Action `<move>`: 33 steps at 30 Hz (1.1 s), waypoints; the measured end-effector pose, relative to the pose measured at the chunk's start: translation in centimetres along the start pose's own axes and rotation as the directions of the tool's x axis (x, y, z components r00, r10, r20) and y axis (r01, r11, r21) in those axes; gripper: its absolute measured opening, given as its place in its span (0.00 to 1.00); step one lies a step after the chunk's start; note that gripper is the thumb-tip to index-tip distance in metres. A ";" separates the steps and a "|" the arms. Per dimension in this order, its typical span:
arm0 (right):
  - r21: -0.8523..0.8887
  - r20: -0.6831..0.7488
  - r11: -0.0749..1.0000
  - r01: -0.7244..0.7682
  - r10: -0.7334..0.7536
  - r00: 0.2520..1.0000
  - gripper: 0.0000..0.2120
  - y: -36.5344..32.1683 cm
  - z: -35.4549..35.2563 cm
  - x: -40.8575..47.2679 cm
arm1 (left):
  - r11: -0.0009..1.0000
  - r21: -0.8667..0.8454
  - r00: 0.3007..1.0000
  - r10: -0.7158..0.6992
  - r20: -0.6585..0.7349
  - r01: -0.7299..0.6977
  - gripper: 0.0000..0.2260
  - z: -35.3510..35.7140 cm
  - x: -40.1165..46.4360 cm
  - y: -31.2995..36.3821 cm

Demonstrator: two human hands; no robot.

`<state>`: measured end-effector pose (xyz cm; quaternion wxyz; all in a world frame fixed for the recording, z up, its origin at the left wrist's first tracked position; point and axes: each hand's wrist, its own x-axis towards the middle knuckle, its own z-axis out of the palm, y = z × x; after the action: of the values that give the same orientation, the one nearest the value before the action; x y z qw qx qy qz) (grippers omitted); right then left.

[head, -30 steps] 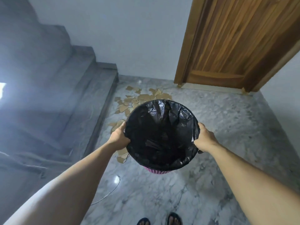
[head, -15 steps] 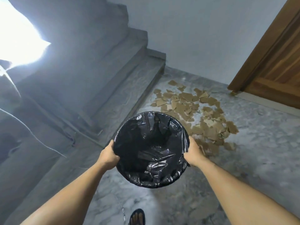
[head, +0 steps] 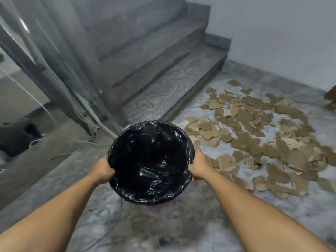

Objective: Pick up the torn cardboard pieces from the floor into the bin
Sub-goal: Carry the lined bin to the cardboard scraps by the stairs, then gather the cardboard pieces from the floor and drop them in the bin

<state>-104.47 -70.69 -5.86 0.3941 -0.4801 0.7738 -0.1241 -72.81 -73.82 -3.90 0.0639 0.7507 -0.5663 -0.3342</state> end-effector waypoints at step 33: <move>-0.019 0.001 0.994 0.110 -0.110 0.994 0.22 16.2 -6.2 1.8 | 0.883 0.023 0.877 0.469 -0.104 -0.469 0.14 18.3 -8.0 14.4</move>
<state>-119.93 -65.15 -11.92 0.3819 -0.5257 0.7474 -0.1383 -96.08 -66.54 -7.72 0.1742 0.6079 -0.7265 -0.2689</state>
